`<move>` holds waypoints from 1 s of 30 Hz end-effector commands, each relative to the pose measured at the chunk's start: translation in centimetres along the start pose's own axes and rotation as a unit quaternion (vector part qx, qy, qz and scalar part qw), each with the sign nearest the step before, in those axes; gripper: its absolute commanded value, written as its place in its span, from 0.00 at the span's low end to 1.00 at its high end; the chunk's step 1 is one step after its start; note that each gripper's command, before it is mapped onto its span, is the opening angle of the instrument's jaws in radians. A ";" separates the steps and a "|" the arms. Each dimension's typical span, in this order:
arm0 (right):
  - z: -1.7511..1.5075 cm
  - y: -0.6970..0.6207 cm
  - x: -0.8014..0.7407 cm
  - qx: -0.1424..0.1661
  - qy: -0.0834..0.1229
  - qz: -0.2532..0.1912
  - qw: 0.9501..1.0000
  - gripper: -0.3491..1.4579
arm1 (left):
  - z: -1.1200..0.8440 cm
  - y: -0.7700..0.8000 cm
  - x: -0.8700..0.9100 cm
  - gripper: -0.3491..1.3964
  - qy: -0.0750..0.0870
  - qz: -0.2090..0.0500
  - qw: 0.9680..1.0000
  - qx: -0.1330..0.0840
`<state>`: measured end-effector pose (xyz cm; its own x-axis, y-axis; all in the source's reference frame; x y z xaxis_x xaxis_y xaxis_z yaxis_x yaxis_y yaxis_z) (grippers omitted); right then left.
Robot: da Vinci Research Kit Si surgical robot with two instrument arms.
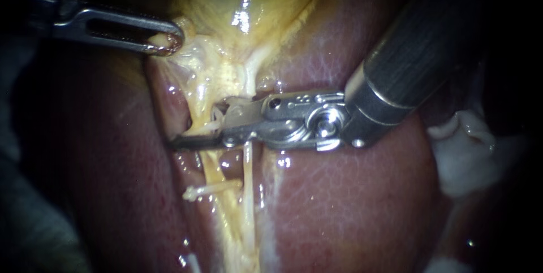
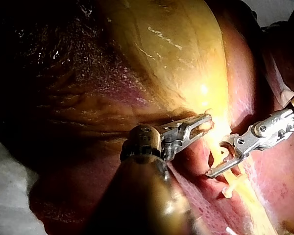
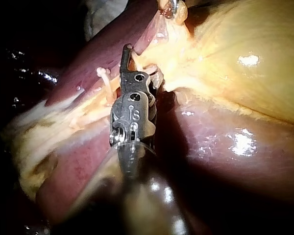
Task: Clipping second clip left tube
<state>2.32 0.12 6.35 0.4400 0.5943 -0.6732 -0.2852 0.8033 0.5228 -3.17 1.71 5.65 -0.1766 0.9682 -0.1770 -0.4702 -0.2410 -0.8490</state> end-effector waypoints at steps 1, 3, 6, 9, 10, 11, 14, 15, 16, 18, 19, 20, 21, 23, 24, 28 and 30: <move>-0.01 0.00 0.00 0.000 0.000 0.000 1.000 0.47 | 0.00 0.00 0.00 0.00 0.000 0.000 1.000 0.000; -0.02 0.00 0.00 0.001 0.000 0.000 1.000 0.47 | 0.00 0.00 0.00 0.00 0.000 0.000 1.000 0.000; -0.03 0.00 -0.01 0.004 0.000 0.000 1.000 0.47 | 0.00 0.00 0.00 0.00 0.000 0.000 1.000 0.000; -0.04 0.00 -0.02 0.008 -0.001 -0.001 1.000 0.47 | 0.00 0.00 0.00 0.00 0.000 0.000 1.000 0.000; -0.05 0.00 -0.02 0.014 -0.001 -0.001 1.000 0.47 | -0.01 0.00 0.00 0.00 0.000 0.000 1.000 0.000; -0.06 0.00 -0.02 0.018 -0.002 -0.001 1.000 0.47 | -0.01 0.00 0.00 0.00 0.000 0.000 1.000 0.000; -0.09 0.00 -0.04 0.051 0.001 0.002 0.999 0.47 | -0.01 0.00 0.00 0.00 0.000 0.000 1.000 0.000; -0.10 0.00 -0.04 0.064 0.004 0.011 0.998 0.47 | -0.01 0.00 0.00 0.00 0.000 0.000 1.000 0.000; -0.11 0.00 -0.05 0.074 0.007 0.017 0.997 0.47 | -0.01 0.00 0.00 0.00 0.000 0.000 1.000 0.000; -0.13 0.00 -0.06 0.108 0.012 0.033 0.994 0.47 | -0.01 0.00 0.00 0.00 0.000 0.000 1.000 0.000; -0.15 0.00 -0.07 0.117 0.014 0.040 0.992 0.47 | -0.02 0.00 0.00 0.00 0.000 0.000 1.000 0.000; -0.16 0.01 -0.07 0.125 0.014 0.045 0.991 0.47 | -0.02 0.00 0.00 0.00 0.000 0.000 1.000 0.000; -0.16 0.01 -0.08 0.132 0.013 0.047 0.990 0.47 | -0.02 0.00 0.00 0.00 0.000 0.000 1.000 0.000; -0.19 0.03 -0.10 0.145 0.010 0.055 0.988 0.47 | -0.02 0.00 0.00 0.00 0.000 0.000 1.000 -0.001; -0.20 0.04 -0.11 0.148 0.008 0.060 0.987 0.47 | -0.02 0.00 0.00 0.00 0.000 0.000 1.000 -0.001; -0.27 0.11 -0.16 0.154 0.006 0.071 0.985 0.46 | -0.02 0.00 0.00 0.00 0.000 0.000 1.000 -0.001; -0.30 0.13 -0.18 0.156 0.002 0.075 0.985 0.46 | -0.02 0.00 0.00 0.00 0.000 0.000 1.000 -0.001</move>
<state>1.93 0.12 6.39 0.4104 0.7083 -0.5744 -0.0739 0.6537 0.7532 -3.16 1.70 5.64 -0.1774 0.9680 -0.1774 -0.4691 -0.2416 -0.8495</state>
